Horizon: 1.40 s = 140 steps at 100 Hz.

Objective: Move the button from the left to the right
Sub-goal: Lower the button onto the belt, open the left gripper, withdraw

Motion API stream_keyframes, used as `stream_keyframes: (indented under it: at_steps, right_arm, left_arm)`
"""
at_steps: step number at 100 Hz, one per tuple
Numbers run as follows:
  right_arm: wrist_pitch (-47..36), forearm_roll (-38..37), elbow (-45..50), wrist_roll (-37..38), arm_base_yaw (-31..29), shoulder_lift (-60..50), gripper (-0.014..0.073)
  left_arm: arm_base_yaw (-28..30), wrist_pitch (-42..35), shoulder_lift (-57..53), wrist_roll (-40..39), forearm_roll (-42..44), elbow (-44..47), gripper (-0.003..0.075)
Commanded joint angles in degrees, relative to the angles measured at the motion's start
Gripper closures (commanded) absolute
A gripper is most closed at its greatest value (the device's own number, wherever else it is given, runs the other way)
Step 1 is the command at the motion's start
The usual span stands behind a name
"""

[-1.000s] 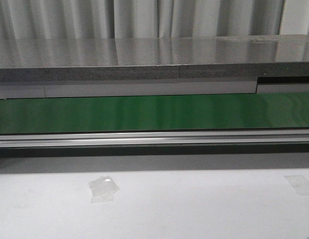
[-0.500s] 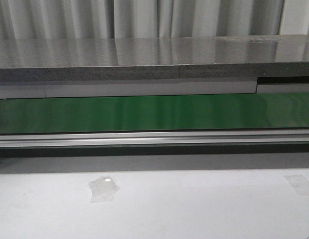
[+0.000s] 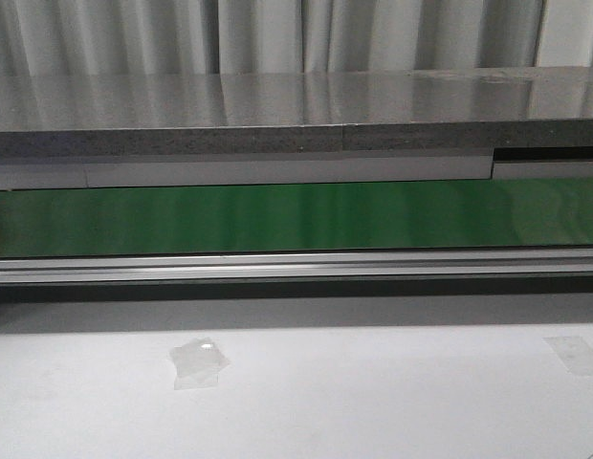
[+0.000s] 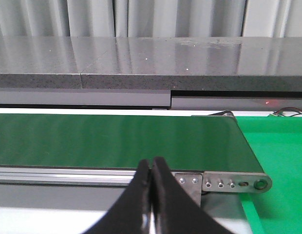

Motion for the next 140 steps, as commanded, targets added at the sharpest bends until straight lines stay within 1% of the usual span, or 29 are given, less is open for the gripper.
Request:
stream_keyframes:
  at_steps: [1, 26, 47, 59, 73, 104, 115, 140]
  right_arm:
    - [-4.6, 0.0, -0.9, 0.1, -0.3, -1.0, 0.0662]
    - [-4.6, 0.0, -0.9, 0.1, -0.3, -1.0, 0.0662]
    - [-4.6, 0.0, -0.9, 0.1, -0.3, -1.0, 0.0662]
    - [-4.6, 0.0, -0.9, 0.1, -0.3, -1.0, 0.0662]
    - [-4.6, 0.0, -0.9, 0.1, -0.3, -1.0, 0.0662]
    - [-4.6, 0.0, -0.9, 0.1, -0.3, -1.0, 0.0662]
    - [-4.6, 0.0, -0.9, 0.1, -0.3, -1.0, 0.0662]
    - [-4.6, 0.0, -0.9, 0.1, -0.3, -1.0, 0.0662]
  left_arm:
    - [-0.3, -1.6, -2.8, 1.2, -2.7, -1.3, 0.0172]
    - [-0.3, -2.7, -5.9, 8.8, -13.4, -1.3, 0.0173]
    - [-0.4, -5.0, -12.3, 8.8, -13.6, -1.2, 0.0173]
    - [-1.8, -9.9, -17.9, 8.8, -13.7, 1.9, 0.0173]
    - [-5.2, -17.9, -25.7, 8.8, -13.7, 8.6, 0.0173]
    - [-13.1, -38.7, -44.2, 8.8, -13.4, 28.4, 0.0173]
    - [-14.4, -42.3, -50.7, 8.8, -13.0, 34.4, 0.0173]
    - [-14.5, -47.3, -65.9, 8.7, -13.0, 46.2, 0.0173]
